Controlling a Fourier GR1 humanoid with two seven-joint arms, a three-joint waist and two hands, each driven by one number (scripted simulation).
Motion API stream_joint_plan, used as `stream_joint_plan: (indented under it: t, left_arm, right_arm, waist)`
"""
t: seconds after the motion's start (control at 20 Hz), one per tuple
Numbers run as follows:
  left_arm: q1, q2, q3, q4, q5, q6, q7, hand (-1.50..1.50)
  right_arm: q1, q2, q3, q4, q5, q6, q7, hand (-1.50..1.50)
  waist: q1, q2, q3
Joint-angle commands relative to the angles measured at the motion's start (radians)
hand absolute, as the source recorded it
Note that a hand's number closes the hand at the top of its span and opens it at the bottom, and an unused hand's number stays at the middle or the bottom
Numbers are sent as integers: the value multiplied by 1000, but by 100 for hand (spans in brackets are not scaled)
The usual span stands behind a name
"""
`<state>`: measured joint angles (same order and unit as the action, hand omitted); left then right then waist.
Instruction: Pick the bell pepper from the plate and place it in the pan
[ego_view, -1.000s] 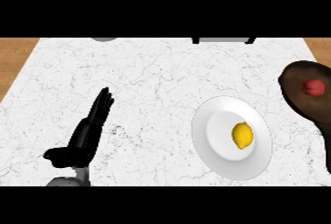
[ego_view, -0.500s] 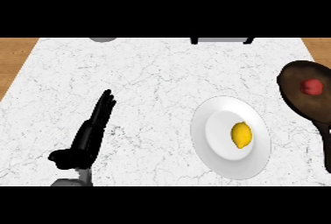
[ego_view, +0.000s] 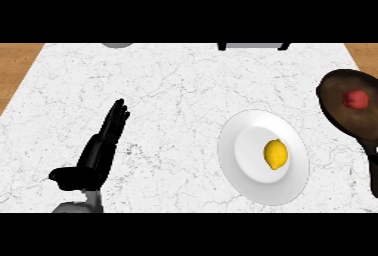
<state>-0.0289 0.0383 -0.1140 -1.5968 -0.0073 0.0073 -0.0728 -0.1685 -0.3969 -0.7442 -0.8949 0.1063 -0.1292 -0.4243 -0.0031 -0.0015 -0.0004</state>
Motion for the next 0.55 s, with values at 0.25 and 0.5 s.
stream_joint_plan:
  t: [0.25, 0.5]
  left_arm:
    - [40, -11, -17, -70, -19, 0, 38, 0]
    - [-81, -19, 26, 75, -12, -10, -6, 0]
  right_arm:
    - [8, -29, 91, -1, -4, -104, 35, -150]
    - [84, -34, 110, -97, 25, -136, 65, -150]
  waist:
    - [6, 1, 1]
    - [0, 2, 0]
